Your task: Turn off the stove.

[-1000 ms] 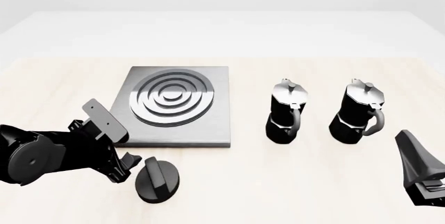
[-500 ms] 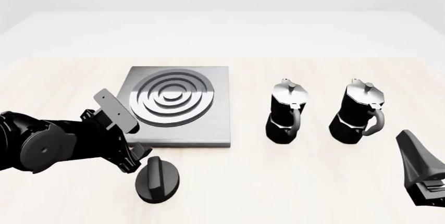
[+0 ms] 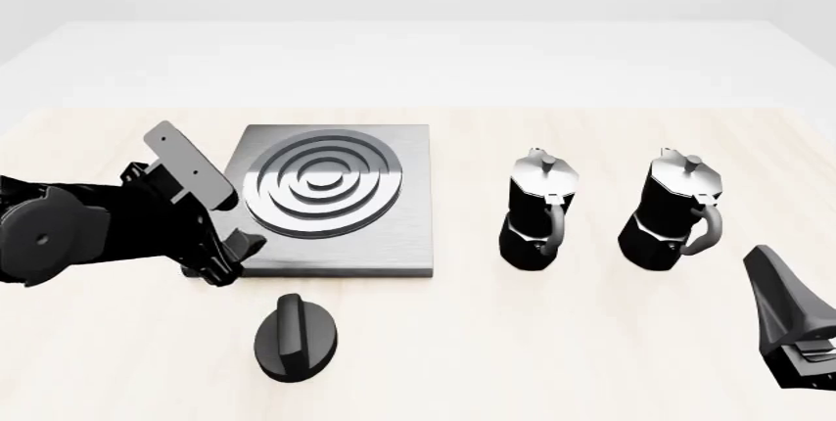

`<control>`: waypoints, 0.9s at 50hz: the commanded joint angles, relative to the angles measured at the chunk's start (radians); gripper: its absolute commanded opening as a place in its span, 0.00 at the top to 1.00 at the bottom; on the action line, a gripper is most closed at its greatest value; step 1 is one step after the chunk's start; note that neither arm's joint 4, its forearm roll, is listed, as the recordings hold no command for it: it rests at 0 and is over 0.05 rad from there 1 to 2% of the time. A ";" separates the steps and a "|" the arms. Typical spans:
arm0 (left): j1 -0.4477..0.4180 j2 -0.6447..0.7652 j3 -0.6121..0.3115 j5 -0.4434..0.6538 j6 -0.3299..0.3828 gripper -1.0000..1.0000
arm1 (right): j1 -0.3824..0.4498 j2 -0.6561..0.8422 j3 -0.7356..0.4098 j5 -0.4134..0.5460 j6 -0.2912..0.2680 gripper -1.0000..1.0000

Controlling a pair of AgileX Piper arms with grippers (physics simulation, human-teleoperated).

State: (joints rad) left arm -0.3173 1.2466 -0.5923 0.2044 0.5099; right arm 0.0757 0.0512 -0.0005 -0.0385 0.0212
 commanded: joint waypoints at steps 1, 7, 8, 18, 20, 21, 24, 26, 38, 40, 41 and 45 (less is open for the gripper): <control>0.070 -0.101 -0.035 0.084 0.041 0.00 | 0.005 -0.008 0.000 0.007 0.000 0.00; 0.092 -0.166 -0.036 0.128 0.049 0.00 | 0.006 -0.007 0.000 0.005 0.001 0.00; 0.095 -0.180 -0.038 0.138 0.047 0.00 | 0.006 -0.007 0.000 0.005 0.001 0.00; 0.114 -0.309 -0.046 0.246 0.058 0.00 | 0.004 -0.019 0.000 0.014 0.004 0.00; 0.122 -0.334 -0.054 0.269 0.061 0.00 | 0.003 -0.023 0.000 0.018 0.006 0.00; 0.125 -0.352 -0.059 0.287 0.063 0.00 | 0.003 -0.024 0.000 0.019 0.007 0.00; 0.132 -0.376 -0.062 0.311 0.066 0.00 | 0.004 -0.024 0.000 0.018 0.008 0.00; 0.134 -0.408 -0.068 0.341 0.069 0.00 | 0.005 -0.022 0.000 0.015 0.009 0.00; 0.158 -0.489 -0.080 0.411 0.079 0.00 | 0.005 -0.024 0.000 0.016 0.012 0.00; 0.163 -0.501 -0.081 0.420 0.081 0.00 | 0.005 -0.027 0.000 0.018 0.012 0.00; 0.165 -0.506 -0.084 0.426 0.082 0.00 | 0.005 -0.029 0.000 0.020 0.013 0.00; 0.167 -0.527 -0.095 0.447 0.084 0.00 | 0.006 -0.031 -0.001 0.021 0.013 0.00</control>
State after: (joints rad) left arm -0.1662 0.7852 -0.6714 0.5920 0.5851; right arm 0.0806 0.0258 -0.0009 -0.0211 0.0321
